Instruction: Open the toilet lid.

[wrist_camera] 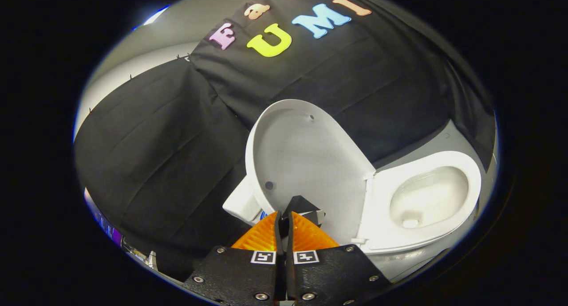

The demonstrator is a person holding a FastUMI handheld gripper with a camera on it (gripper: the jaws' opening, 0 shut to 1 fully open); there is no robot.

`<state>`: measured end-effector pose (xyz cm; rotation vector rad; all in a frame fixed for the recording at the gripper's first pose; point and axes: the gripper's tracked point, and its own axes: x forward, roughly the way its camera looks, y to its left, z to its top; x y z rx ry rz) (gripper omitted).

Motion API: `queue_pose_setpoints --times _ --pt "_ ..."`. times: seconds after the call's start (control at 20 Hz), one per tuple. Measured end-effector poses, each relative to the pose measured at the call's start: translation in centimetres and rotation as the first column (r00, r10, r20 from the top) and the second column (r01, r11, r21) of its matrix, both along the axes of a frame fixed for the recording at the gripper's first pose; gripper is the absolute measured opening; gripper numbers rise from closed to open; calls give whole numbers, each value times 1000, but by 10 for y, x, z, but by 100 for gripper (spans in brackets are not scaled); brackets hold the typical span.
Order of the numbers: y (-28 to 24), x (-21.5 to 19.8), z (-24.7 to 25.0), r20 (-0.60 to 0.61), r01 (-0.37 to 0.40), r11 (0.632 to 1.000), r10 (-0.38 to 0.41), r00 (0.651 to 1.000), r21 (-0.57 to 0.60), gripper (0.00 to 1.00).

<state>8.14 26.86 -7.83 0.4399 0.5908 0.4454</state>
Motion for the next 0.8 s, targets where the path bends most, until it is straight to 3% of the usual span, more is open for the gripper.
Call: queue_pose_setpoints --times 0.4,0.6,0.7,0.8 --pt "38 13 1 73 -33 998 36 997 -48 2" --pt "40 12 6 134 -39 986 61 989 -161 5" --pt "41 -2 16 204 -91 977 131 970 -195 16" --pt "15 -14 39 316 -62 960 150 937 -272 45"
